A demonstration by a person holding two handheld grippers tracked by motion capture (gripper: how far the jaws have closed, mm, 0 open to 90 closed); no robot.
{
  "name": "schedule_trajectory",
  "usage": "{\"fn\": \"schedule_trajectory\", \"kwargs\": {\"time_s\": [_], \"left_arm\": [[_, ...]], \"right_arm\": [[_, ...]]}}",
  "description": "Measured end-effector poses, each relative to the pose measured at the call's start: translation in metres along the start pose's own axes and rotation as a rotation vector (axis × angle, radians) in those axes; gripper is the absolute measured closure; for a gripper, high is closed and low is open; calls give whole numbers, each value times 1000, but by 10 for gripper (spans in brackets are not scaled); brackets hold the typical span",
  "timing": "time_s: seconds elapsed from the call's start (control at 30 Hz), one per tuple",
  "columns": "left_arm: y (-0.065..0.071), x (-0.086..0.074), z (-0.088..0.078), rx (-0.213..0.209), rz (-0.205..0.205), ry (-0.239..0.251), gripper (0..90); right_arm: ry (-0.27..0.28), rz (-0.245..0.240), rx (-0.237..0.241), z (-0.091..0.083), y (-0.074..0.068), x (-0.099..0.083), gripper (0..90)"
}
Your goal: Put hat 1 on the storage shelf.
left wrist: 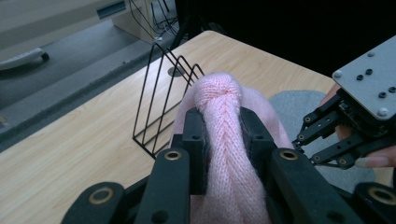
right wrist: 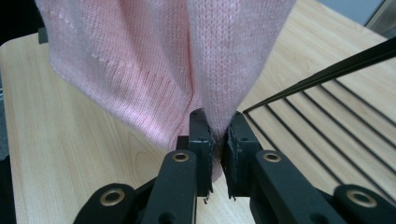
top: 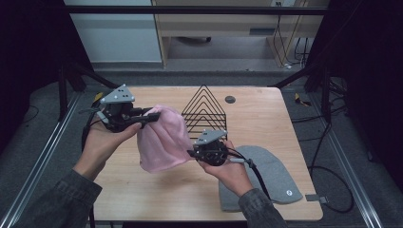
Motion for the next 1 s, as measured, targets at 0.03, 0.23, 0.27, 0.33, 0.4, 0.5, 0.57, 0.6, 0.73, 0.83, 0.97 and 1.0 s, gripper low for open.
{"fn": "schedule_trajectory", "kwargs": {"time_s": [0.03, 0.23, 0.27, 0.33, 0.4, 0.5, 0.57, 0.6, 0.73, 0.83, 0.97, 1.0], "left_arm": [[0, 3, -1, 0, 1, 8, 751], [-6, 23, -8, 33, 9, 29, 752], [-8, 26, -9, 40, 2, 34, 752], [-13, 33, -11, 46, -10, 46, 753], [-17, 41, -14, 51, -22, 61, 753], [-20, 49, -16, 62, -32, 78, 753], [-25, 58, -17, 74, -32, 97, 753], [-27, 61, -17, 75, -35, 103, 753], [-33, 70, -15, 85, -36, 127, 753], [-37, 75, -13, 90, -36, 139, 753], [-43, 78, -6, 95, -23, 153, 752], [-44, 79, -5, 95, -24, 161, 752]], "right_arm": [[1, -2, 0, -1, 1, 3, 829], [3, -35, 18, -8, 8, 27, 828], [3, -43, 20, -9, 9, 32, 827], [1, -45, 20, -12, 14, 43, 826], [6, -43, 23, -14, 20, 53, 826], [14, -41, 23, -17, 26, 62, 827], [24, -35, 18, -20, 34, 75, 827], [30, -30, 14, -21, 37, 78, 827], [53, -9, 5, -24, 51, 88, 828], [63, -3, -10, -26, 60, 93, 830], [73, 6, -32, -29, 69, 97, 830], [78, 1, -34, -28, 71, 97, 830]]}}
Point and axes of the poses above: each handheld gripper's, and its own axes: z roughly forward along the jaws, x roughly out of its top, y roughly to its right, the point moved 1 cm from there along z, roughly forward along the jaws, and after that the axes turned 5 degrees about y, right-handed, at the moved point
